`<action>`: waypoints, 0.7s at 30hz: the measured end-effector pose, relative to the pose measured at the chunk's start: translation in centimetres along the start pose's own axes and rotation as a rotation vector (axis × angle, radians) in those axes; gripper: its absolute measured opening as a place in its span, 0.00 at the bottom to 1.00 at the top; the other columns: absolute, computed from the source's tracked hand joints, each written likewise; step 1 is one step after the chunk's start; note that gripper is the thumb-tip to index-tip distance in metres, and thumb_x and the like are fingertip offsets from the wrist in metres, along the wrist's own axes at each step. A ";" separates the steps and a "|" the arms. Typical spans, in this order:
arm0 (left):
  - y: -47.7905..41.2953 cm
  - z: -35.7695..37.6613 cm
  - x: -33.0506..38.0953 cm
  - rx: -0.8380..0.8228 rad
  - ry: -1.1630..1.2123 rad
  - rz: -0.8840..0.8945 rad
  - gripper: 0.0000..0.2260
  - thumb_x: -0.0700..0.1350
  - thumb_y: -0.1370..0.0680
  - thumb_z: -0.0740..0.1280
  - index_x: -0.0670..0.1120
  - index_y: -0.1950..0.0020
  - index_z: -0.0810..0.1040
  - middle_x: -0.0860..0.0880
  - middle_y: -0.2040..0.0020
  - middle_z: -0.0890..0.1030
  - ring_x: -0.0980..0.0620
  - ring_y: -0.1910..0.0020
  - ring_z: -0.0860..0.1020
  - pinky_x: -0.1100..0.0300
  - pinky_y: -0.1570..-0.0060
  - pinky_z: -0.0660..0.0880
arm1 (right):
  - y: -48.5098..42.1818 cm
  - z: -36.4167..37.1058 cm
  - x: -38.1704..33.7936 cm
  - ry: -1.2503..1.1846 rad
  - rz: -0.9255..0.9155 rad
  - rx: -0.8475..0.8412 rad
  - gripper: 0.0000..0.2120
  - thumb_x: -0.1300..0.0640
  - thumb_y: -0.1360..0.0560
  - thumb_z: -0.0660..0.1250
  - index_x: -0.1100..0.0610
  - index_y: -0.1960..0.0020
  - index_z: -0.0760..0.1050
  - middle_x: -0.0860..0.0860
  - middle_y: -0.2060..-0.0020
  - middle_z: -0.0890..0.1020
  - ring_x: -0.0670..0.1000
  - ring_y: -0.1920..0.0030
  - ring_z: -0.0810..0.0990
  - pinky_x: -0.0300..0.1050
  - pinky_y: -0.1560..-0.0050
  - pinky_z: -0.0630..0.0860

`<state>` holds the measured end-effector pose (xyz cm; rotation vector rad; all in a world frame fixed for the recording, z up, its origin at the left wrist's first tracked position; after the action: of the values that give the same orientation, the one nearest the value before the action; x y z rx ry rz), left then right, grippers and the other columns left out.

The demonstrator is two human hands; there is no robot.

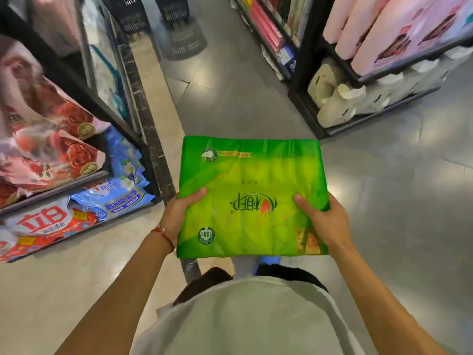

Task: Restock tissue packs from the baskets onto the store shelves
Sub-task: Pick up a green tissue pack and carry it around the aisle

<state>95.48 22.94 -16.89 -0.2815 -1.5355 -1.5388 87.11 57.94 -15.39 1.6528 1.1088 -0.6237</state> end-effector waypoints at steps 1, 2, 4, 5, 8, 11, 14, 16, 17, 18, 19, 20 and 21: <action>-0.9 0.5 1.0 0.029 0.018 0.008 0.28 0.53 0.30 0.78 0.48 0.31 0.80 0.42 0.38 0.84 0.37 0.41 0.83 0.37 0.36 0.76 | -2.1 -0.1 -1.4 0.013 -0.011 -0.016 0.35 0.31 0.35 0.79 0.49 0.34 0.80 0.47 0.44 0.87 0.53 0.44 0.86 0.59 0.38 0.82; -1.7 0.9 2.0 0.050 0.025 0.019 0.29 0.53 0.31 0.78 0.48 0.31 0.79 0.42 0.38 0.84 0.38 0.41 0.84 0.38 0.36 0.76 | -4.1 -0.1 -3.0 0.030 -0.024 -0.035 0.37 0.29 0.36 0.80 0.49 0.34 0.80 0.47 0.44 0.86 0.53 0.43 0.86 0.58 0.38 0.82; -3.2 1.6 3.7 0.084 0.045 0.027 0.33 0.54 0.34 0.81 0.47 0.31 0.79 0.43 0.39 0.84 0.39 0.42 0.84 0.39 0.36 0.77 | -7.7 0.3 -5.9 0.066 -0.054 -0.075 0.43 0.25 0.40 0.79 0.48 0.33 0.80 0.47 0.43 0.86 0.53 0.43 0.85 0.59 0.38 0.82; -3.9 1.7 4.6 0.104 0.062 0.027 0.37 0.56 0.38 0.83 0.47 0.31 0.79 0.43 0.40 0.85 0.39 0.42 0.84 0.39 0.36 0.77 | -9.3 0.8 -7.2 0.078 -0.063 -0.099 0.43 0.25 0.40 0.79 0.48 0.32 0.79 0.47 0.43 0.86 0.53 0.43 0.85 0.59 0.37 0.82; -7.1 1.9 7.4 0.136 0.097 0.045 0.44 0.60 0.46 0.86 0.48 0.32 0.80 0.44 0.40 0.85 0.40 0.42 0.84 0.40 0.35 0.76 | -14.3 2.4 -10.6 0.110 -0.072 -0.154 0.39 0.27 0.38 0.77 0.46 0.34 0.78 0.47 0.44 0.85 0.55 0.42 0.84 0.61 0.36 0.81; -11.3 1.7 10.2 0.128 0.148 0.060 0.43 0.59 0.44 0.86 0.47 0.32 0.80 0.43 0.38 0.84 0.39 0.40 0.83 0.39 0.34 0.75 | -19.7 4.9 -14.3 0.141 -0.091 -0.199 0.39 0.21 0.42 0.76 0.42 0.39 0.78 0.47 0.43 0.86 0.55 0.42 0.85 0.63 0.36 0.80; -16.3 0.9 13.9 0.124 0.175 0.090 0.45 0.58 0.44 0.86 0.45 0.31 0.79 0.42 0.38 0.84 0.39 0.39 0.83 0.39 0.33 0.75 | -25.2 8.1 -18.3 0.147 -0.116 -0.236 0.34 0.24 0.41 0.78 0.42 0.43 0.79 0.47 0.44 0.87 0.54 0.43 0.85 0.63 0.36 0.81; -19.8 0.0 16.9 0.126 0.184 0.097 0.43 0.58 0.43 0.86 0.45 0.31 0.79 0.42 0.38 0.84 0.38 0.39 0.83 0.37 0.33 0.74 | -28.5 10.3 -21.4 0.158 -0.126 -0.244 0.35 0.21 0.45 0.76 0.40 0.45 0.79 0.46 0.45 0.87 0.53 0.43 0.85 0.63 0.35 0.80; -21.4 -0.4 18.5 0.130 0.197 0.086 0.43 0.58 0.43 0.86 0.45 0.31 0.80 0.42 0.38 0.84 0.38 0.40 0.83 0.37 0.34 0.74 | -30.2 11.4 -22.9 0.173 -0.130 -0.247 0.37 0.18 0.47 0.75 0.39 0.46 0.79 0.45 0.45 0.87 0.53 0.43 0.85 0.63 0.35 0.80; -22.9 -0.9 20.0 0.129 0.213 0.073 0.43 0.58 0.44 0.86 0.46 0.32 0.80 0.42 0.39 0.84 0.37 0.40 0.83 0.36 0.34 0.75 | -31.7 12.6 -24.5 0.188 -0.137 -0.252 0.38 0.17 0.48 0.74 0.38 0.46 0.79 0.44 0.45 0.87 0.53 0.43 0.85 0.63 0.34 0.80; -24.2 -1.3 21.5 0.131 0.226 0.056 0.43 0.58 0.45 0.86 0.46 0.32 0.80 0.41 0.39 0.84 0.37 0.41 0.83 0.36 0.35 0.75 | -33.0 13.7 -26.2 0.192 -0.137 -0.262 0.37 0.18 0.48 0.74 0.38 0.47 0.79 0.44 0.46 0.87 0.52 0.43 0.85 0.63 0.35 0.80; -25.4 -1.6 23.1 0.122 0.239 0.048 0.42 0.58 0.44 0.86 0.46 0.33 0.80 0.41 0.39 0.85 0.37 0.41 0.83 0.36 0.35 0.75 | -34.2 14.8 -27.8 0.193 -0.141 -0.271 0.36 0.19 0.47 0.75 0.38 0.47 0.79 0.43 0.47 0.87 0.52 0.44 0.86 0.62 0.35 0.80; -26.6 -2.1 24.7 0.123 0.257 0.047 0.40 0.57 0.41 0.85 0.46 0.32 0.80 0.41 0.39 0.85 0.37 0.41 0.83 0.37 0.36 0.76 | -35.5 16.0 -29.5 0.197 -0.147 -0.277 0.34 0.20 0.46 0.75 0.39 0.48 0.79 0.43 0.47 0.87 0.52 0.44 0.86 0.62 0.35 0.80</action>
<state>63.66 5.30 -17.61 -0.0462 -1.4023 -1.3795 44.15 34.74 -13.12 1.4240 1.4023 -0.3837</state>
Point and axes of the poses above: each hand's wrist, its own y-axis away from the middle knuckle, its own z-axis out of the palm, x = y × z, the point moved 7 cm from there along -y, towards the middle knuckle
